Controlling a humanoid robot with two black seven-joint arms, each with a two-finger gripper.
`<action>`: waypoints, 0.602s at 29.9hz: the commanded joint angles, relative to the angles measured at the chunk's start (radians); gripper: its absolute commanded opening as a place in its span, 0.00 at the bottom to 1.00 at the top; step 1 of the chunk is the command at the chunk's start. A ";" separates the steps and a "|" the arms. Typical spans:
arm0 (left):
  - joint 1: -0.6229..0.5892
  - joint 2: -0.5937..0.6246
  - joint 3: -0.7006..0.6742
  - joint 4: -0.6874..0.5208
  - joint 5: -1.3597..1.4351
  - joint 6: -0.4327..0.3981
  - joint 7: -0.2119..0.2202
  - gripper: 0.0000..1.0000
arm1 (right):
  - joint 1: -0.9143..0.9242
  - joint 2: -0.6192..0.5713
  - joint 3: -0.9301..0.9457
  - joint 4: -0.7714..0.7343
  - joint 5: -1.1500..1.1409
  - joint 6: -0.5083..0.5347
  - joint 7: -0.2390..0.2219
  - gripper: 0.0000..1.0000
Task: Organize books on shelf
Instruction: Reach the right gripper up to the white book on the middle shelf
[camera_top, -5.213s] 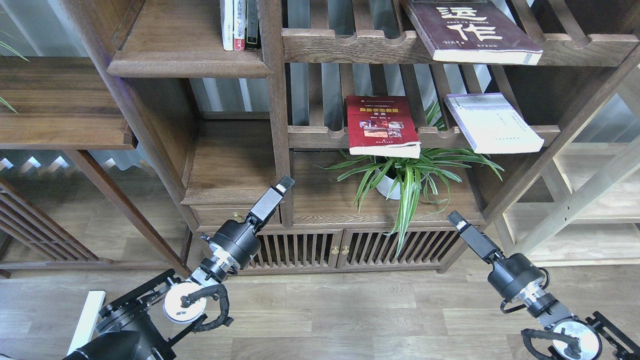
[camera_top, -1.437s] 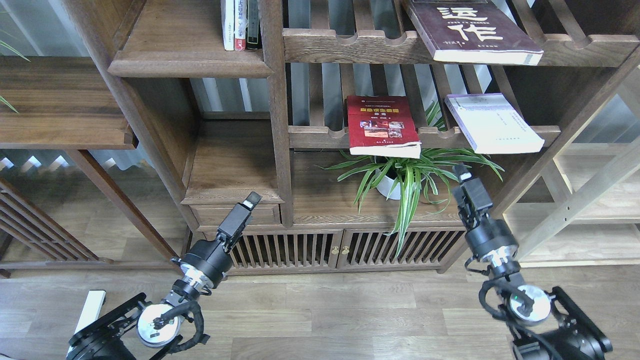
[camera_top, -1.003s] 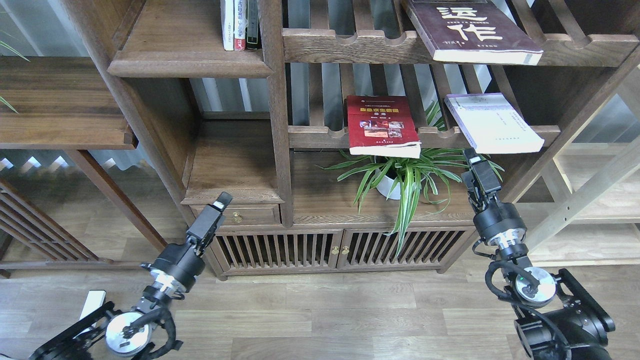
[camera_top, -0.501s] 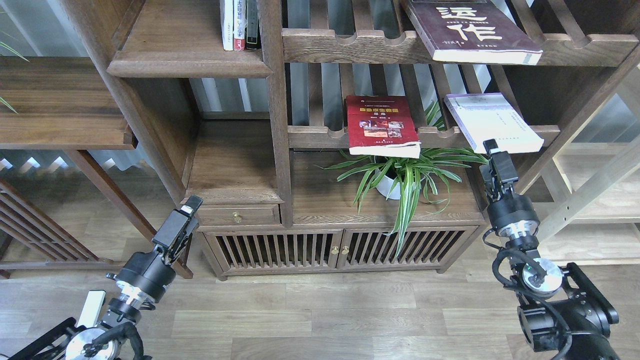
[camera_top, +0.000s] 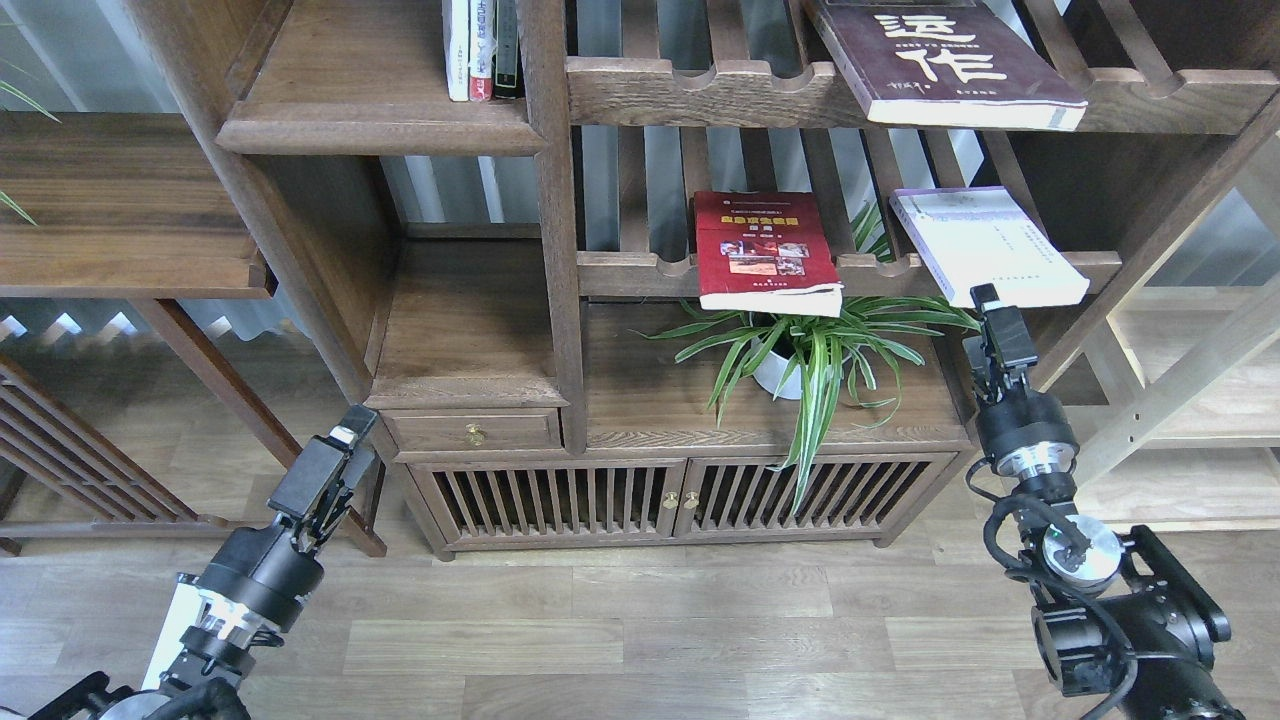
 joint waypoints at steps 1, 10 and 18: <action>0.021 0.014 -0.010 -0.018 0.000 0.000 0.001 0.99 | 0.037 -0.001 0.000 -0.048 0.000 0.000 -0.001 1.00; 0.078 0.035 -0.036 -0.039 0.000 0.000 0.001 0.99 | 0.099 -0.004 0.000 -0.078 0.000 0.000 0.000 1.00; 0.108 0.041 -0.058 -0.082 0.000 0.000 0.003 0.99 | 0.125 -0.016 0.000 -0.105 -0.001 -0.067 0.000 1.00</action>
